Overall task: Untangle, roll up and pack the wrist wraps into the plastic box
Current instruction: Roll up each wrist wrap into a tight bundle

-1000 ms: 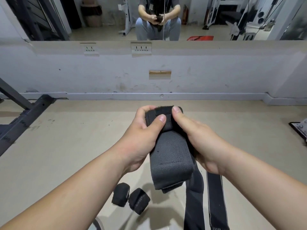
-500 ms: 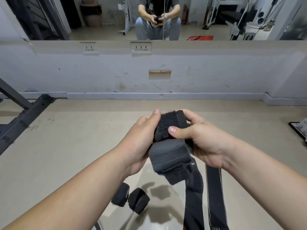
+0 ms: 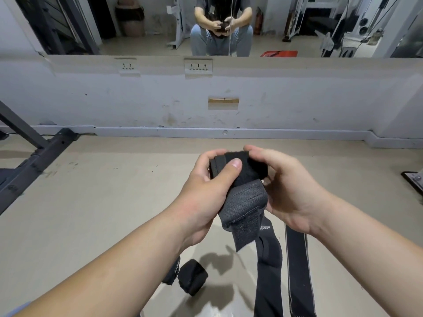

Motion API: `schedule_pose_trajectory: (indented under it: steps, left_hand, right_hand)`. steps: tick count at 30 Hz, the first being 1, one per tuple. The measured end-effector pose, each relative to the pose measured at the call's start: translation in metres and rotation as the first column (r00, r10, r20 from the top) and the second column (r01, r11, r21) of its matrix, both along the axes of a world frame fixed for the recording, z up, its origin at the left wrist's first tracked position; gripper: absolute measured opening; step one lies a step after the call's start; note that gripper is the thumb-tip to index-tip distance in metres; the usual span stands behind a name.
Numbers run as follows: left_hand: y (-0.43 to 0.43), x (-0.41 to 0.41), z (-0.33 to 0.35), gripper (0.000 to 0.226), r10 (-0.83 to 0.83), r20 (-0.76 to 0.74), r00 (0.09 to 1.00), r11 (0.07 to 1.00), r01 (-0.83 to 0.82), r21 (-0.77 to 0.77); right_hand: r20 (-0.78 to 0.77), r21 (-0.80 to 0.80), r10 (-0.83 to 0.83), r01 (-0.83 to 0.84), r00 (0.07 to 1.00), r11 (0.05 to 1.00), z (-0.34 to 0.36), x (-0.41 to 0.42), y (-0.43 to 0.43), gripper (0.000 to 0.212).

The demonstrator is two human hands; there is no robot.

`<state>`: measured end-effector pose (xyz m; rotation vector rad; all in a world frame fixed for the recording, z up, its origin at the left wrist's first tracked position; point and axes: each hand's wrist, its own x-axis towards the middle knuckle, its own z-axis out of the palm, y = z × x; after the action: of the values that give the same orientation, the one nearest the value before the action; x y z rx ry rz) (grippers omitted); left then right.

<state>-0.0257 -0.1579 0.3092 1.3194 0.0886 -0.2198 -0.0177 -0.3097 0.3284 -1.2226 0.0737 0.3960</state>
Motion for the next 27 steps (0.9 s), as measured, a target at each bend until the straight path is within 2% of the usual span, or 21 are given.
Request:
schedule_pose_trajectory:
  steps: [2,4,8,12,14,17,20,24,27]
  left_hand:
    - [-0.002,-0.003,-0.001,0.029,-0.012,0.039,0.999,1.000,0.012,0.012]
    - [-0.005,-0.005,-0.002,0.026,-0.023,0.064,0.998,0.999,0.019,0.051]
    - [-0.007,-0.005,-0.002,0.033,0.012,0.112,0.994,0.996,-0.021,0.086]
    - [-0.007,-0.010,0.000,0.041,0.001,0.109,0.994,0.999,0.003,-0.040]
    - [-0.008,-0.011,0.000,0.037,-0.005,0.124,0.992,0.999,0.009,-0.032]
    - [-0.007,-0.009,-0.001,0.022,-0.033,0.141,0.989,0.997,0.023,0.072]
    - [-0.005,-0.006,0.001,0.022,-0.049,0.104,0.993,0.990,0.034,0.137]
    - [0.001,0.002,0.005,0.023,-0.067,0.037,0.997,0.982,0.059,0.181]
    - [0.007,0.004,0.008,0.028,-0.095,-0.046,0.994,0.984,0.100,0.145]
  right_hand:
    - [0.029,-0.168,-0.020,0.025,0.999,0.985,-0.005,0.000,0.003,0.034]
    - [0.043,-0.227,-0.065,0.073,0.997,0.971,-0.007,-0.001,0.008,0.037]
    - [0.073,-0.178,-0.094,0.105,0.993,0.978,-0.008,-0.006,0.015,0.030]
    - [0.092,-0.115,-0.081,0.091,0.992,0.989,-0.007,-0.009,0.016,0.049]
    - [0.102,-0.097,-0.071,0.081,0.992,0.992,-0.008,-0.010,0.016,0.050]
    - [0.109,-0.094,-0.112,0.122,0.988,0.988,-0.013,-0.012,0.019,0.049]
    - [0.138,-0.110,-0.107,0.122,0.985,0.986,-0.014,-0.009,0.018,0.048]
    - [0.174,-0.109,-0.018,0.037,0.985,0.993,-0.010,-0.003,0.007,0.042]
    - [0.148,-0.168,0.039,-0.014,0.988,0.986,-0.011,-0.003,0.001,0.042]
